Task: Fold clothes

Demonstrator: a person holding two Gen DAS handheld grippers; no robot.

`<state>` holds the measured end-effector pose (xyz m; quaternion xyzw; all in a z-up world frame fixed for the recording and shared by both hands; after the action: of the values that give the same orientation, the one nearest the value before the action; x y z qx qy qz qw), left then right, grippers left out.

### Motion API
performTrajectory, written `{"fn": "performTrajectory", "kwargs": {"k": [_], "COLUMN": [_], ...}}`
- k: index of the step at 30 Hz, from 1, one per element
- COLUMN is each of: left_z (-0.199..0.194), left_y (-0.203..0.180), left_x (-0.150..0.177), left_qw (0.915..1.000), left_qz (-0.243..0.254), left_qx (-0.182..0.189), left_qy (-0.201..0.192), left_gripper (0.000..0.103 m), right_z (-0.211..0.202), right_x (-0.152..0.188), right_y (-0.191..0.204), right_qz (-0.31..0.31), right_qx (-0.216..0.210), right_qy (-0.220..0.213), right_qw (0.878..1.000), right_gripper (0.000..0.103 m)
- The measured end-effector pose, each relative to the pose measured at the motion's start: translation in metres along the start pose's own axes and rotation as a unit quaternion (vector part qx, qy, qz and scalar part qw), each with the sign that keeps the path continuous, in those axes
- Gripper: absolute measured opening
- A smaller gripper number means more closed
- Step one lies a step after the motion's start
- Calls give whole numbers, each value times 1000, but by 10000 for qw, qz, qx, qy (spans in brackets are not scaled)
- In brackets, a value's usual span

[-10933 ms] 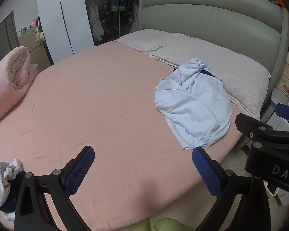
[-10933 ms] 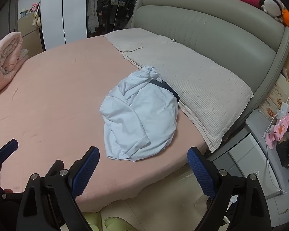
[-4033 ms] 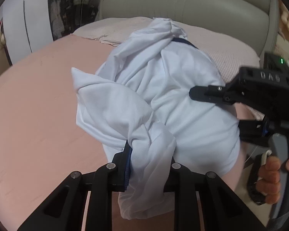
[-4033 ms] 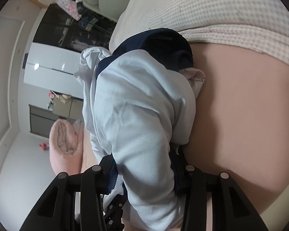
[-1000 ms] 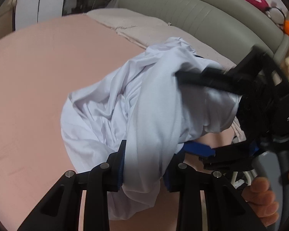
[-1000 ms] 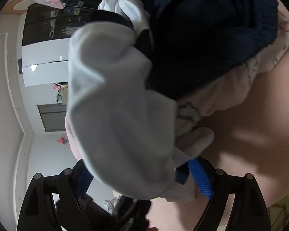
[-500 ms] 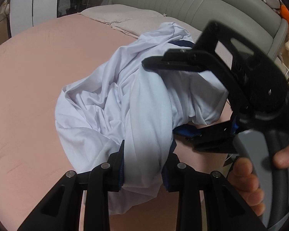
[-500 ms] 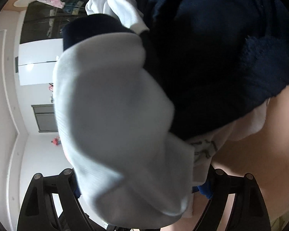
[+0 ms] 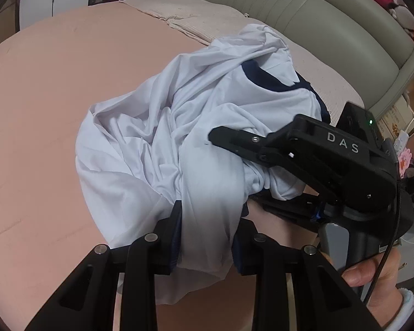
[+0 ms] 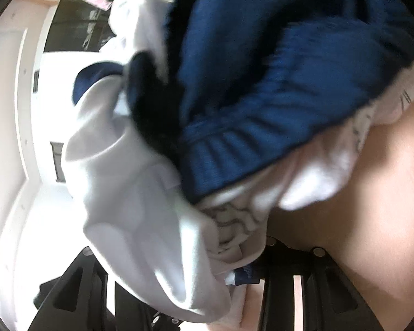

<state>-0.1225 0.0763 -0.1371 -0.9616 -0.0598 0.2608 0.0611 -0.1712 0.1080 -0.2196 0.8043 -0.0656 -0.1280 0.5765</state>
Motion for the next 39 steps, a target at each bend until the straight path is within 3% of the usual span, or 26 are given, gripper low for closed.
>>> {"fn": "performTrajectory", "kwargs": {"k": [7,11,15,18,22,27,30,33,35,36,38,39], "left_z": [2,8,15,19,17,4,-8,-19,-27,-30,-35,-38], "left_y": [6,0,-1,9,16,11,16,19,20,21,25,28], "left_x": [-4,-4,-3,-3,-3,-5,-9,-10,-8,-9,-11,-13], "left_qw": [9999,9994,9982,9992,9992,9965,9970,9963,9953,9952,9951,9950], "left_qz": [-169,121,339,246,178,448,204,180,260,227,133,76], "left_qx": [-12,-326,-504,-291,-213,-389,-212,-262,-327,-300,-249,-229], "left_qy": [13,42,19,-153,-286,-583,-715,-800,-878,-904,-947,-968], "left_gripper": [27,27,28,28,25,24,22,21,21,21,20,20], "right_z": [14,23,31,34,34,33,34,35,39,49,52,44], "right_x": [2,7,11,10,18,36,43,53,46,26,16,40], "right_y": [11,19,26,28,42,74,94,113,127,133,146,152], "right_qz": [-328,-577,-783,-726,-1052,-1841,-2252,-2664,-2983,-3093,-3212,-3240], "right_qx": [210,374,554,629,850,1030,1123,1310,1480,1555,1554,1520], "right_qy": [181,263,338,348,374,363,292,264,259,266,242,242], "right_qw": [9991,9973,9948,9948,9901,9768,9674,9546,9426,9378,9339,9334], "right_gripper": [50,58,60,55,40,36,36,36,36,36,36,36]}}
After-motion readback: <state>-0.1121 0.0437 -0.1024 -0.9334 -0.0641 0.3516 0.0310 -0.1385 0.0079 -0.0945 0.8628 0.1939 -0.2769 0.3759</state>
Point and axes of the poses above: each gripper's, at about its wrist camera, not at the fingertips, and z roughly the way its jaws point, y to its left, x to its underside, the point moved 3 cm from there along z, roughly the way its jaws point, and after that the axes turned 11 degrees about -x, right-handed, at the moved point
